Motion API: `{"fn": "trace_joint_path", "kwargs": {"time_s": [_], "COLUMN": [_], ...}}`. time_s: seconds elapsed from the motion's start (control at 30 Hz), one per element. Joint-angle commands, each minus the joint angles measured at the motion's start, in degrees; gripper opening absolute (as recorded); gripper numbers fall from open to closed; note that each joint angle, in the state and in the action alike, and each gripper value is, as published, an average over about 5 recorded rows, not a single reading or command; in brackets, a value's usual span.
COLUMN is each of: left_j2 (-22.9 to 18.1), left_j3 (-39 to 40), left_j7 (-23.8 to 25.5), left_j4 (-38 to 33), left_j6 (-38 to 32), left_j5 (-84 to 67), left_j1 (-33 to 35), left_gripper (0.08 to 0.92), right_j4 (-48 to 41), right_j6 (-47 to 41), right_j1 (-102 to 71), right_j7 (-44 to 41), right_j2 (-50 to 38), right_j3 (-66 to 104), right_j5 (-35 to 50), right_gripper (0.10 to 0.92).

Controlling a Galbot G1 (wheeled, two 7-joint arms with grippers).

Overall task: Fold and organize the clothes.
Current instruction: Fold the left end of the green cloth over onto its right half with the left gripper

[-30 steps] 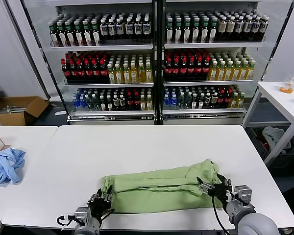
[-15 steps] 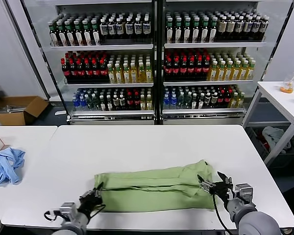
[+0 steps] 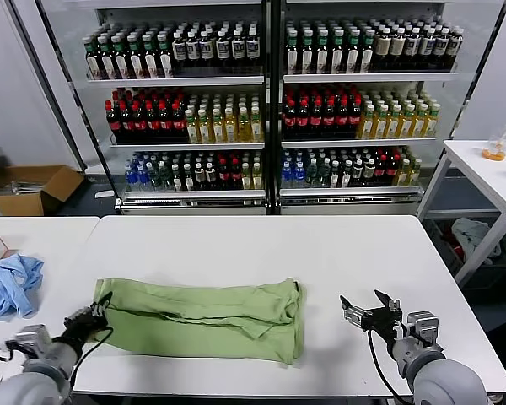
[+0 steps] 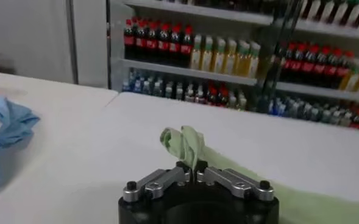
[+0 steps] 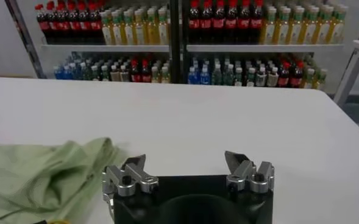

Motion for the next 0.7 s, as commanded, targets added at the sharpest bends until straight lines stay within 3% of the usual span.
{"fn": "trace_joint_path", "kwargs": {"time_s": [0.03,0.17,0.3,0.7], "left_j2": [-2.7,-10.3,-15.7,-22.1], "left_j3": [-4.2,5.2,13.8,26.4], "left_j7": [1.4,1.6,1.6,0.0], "left_j4": [-13.8,-18.5,-17.5,-4.4], "left_j6": [4.0,4.0,3.6,2.1], "left_j5": [-23.7,-24.4,-23.0,-18.7], "left_j1": [0.2,-0.3,-1.6,-9.4], "left_gripper": [0.101,0.101,0.101,0.101], "right_j4": [0.2,0.3,0.2,-0.6], "right_j6": [0.0,0.0,0.1,0.3], "right_j1": [0.0,0.0,0.3,1.2], "right_j7": [-0.5,-0.7,-0.8,-1.0], "right_j2": [-0.5,-0.7,-0.8,-1.4], "right_j3": [0.0,-0.3,-0.4,-0.6], "right_j5": [-1.1,-1.8,-1.9,-1.9], "right_gripper": [0.823,0.823,0.823,0.823]}}
